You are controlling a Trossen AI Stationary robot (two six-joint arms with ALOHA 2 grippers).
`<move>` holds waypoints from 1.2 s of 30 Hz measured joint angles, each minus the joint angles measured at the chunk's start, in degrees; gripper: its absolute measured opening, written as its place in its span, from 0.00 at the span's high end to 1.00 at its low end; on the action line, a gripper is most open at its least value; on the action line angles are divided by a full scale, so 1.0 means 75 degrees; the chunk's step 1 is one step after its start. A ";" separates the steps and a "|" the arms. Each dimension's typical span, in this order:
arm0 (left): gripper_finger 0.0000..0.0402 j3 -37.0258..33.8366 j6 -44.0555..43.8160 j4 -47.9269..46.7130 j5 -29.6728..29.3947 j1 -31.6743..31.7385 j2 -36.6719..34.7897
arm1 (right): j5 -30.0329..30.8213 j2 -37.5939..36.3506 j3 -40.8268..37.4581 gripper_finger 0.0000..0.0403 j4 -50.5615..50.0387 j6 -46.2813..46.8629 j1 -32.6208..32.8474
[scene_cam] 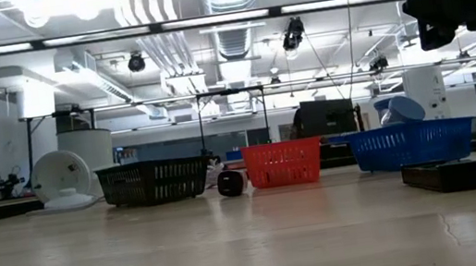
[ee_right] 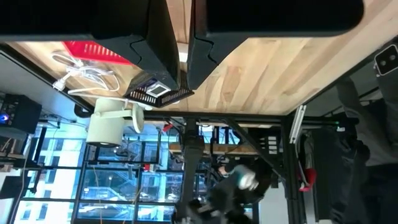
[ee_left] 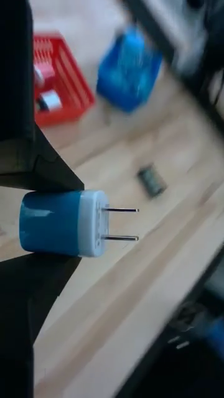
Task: Pick & Place Office items
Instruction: Put the blue charger adapter into the red basket
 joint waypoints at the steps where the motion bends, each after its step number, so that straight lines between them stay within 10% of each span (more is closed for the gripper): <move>1: 0.67 -0.0490 -0.0230 0.0400 -0.0198 -0.0001 -0.0548 | 0.0002 0.0000 0.0000 0.93 0.0002 0.0000 0.0000; 9: 0.67 -0.3818 -0.1722 0.3197 -0.2865 0.0010 -0.4329 | 0.0060 0.0000 -0.0001 0.93 0.0009 0.0000 0.0001; 17: 0.67 -0.6548 -0.2766 0.5818 -0.3122 0.0172 -0.6714 | 0.0209 0.0000 0.0000 0.93 0.0009 0.0023 0.0003; 36: 0.67 -0.8400 -0.3301 0.6979 -0.3328 0.0208 -0.7766 | 0.0203 0.0000 0.0000 0.93 0.0006 -0.0038 0.0000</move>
